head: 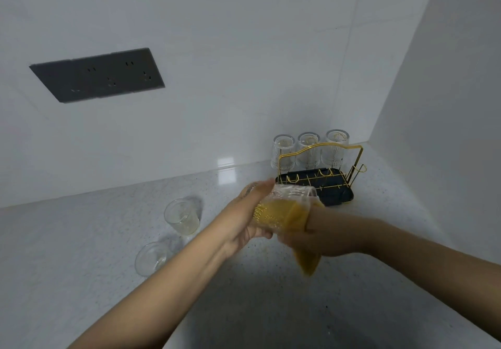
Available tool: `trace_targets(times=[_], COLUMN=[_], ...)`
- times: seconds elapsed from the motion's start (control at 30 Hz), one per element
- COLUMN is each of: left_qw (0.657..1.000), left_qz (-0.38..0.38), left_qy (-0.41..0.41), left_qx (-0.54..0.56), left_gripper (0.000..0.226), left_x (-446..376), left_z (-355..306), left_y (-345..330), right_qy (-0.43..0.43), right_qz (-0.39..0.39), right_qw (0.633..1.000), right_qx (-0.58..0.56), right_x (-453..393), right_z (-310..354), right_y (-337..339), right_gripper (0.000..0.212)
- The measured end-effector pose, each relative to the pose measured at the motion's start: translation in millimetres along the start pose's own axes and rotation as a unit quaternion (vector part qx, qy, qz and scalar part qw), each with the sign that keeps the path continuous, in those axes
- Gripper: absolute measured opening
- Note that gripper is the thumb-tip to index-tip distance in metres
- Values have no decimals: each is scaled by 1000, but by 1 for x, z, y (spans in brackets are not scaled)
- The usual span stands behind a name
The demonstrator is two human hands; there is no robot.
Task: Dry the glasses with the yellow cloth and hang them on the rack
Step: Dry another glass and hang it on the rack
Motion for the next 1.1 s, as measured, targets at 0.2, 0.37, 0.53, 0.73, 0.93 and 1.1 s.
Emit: trace_targets(times=[0.2, 0.37, 0.53, 0.73, 0.93, 1.1], left_qw=[998, 949, 990, 996, 972, 995], left_qz=[17, -55, -24, 36, -2, 19], left_qy=[-8, -288, -136, 48, -217, -97], left_qx=[-56, -119, -42, -72, -90, 9], left_gripper=[64, 30, 23, 62, 44, 38], left_x=[-4, 6, 5, 5, 3, 8], left_z=[10, 7, -9, -2, 9, 2], left_y=[9, 1, -1, 0, -2, -7], right_qy=[-83, -212, -91, 7, -215, -93], right_qz=[-56, -52, -26, -64, -49, -29], right_qw=[990, 817, 970, 998, 813, 968], right_qx=[-98, -534, -222, -16, -539, -230], right_x=[-10, -4, 11, 4, 4, 16], right_z=[-17, -10, 1, -3, -11, 3], right_y=[2, 8, 1, -7, 14, 6], right_gripper=[24, 11, 7, 17, 22, 10])
Point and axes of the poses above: each hand's wrist, its own x-axis away from the middle knuckle, its own y-axis out of the back of the hand, z = x × y, the point moved 4 cm from there along -x, towards the middle knuckle, and after that the axes turned 11 degrees about -z, right-handed, at the moved point
